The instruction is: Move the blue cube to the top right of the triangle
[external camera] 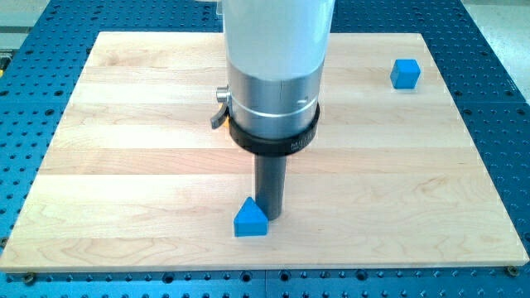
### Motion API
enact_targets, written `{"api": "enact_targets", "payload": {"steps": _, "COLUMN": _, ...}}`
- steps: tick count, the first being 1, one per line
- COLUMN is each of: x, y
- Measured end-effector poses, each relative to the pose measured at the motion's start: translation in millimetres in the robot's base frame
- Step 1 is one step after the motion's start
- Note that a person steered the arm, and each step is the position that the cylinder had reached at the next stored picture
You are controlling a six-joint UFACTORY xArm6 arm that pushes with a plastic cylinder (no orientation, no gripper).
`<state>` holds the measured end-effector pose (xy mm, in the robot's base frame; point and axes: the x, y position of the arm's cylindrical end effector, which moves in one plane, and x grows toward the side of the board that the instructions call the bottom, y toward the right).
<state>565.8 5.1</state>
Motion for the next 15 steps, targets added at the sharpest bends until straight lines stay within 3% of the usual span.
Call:
{"api": "enact_targets", "payload": {"steps": 1, "x": -29.3, "y": 50.8}}
{"api": "enact_targets", "payload": {"steps": 3, "x": -151.1, "y": 275.2}}
{"api": "enact_targets", "payload": {"steps": 4, "x": -233.4, "y": 293.3}}
{"api": "enact_targets", "payload": {"steps": 5, "x": -281.4, "y": 261.0}}
{"api": "enact_targets", "payload": {"steps": 6, "x": -247.3, "y": 168.8}}
{"api": "enact_targets", "payload": {"steps": 7, "x": -155.1, "y": 79.0}}
{"api": "enact_targets", "payload": {"steps": 8, "x": -135.4, "y": 84.0}}
{"api": "enact_targets", "payload": {"steps": 10, "x": -216.7, "y": 92.5}}
{"api": "enact_targets", "payload": {"steps": 12, "x": -162.0, "y": 112.9}}
{"api": "enact_targets", "payload": {"steps": 15, "x": -164.4, "y": 112.9}}
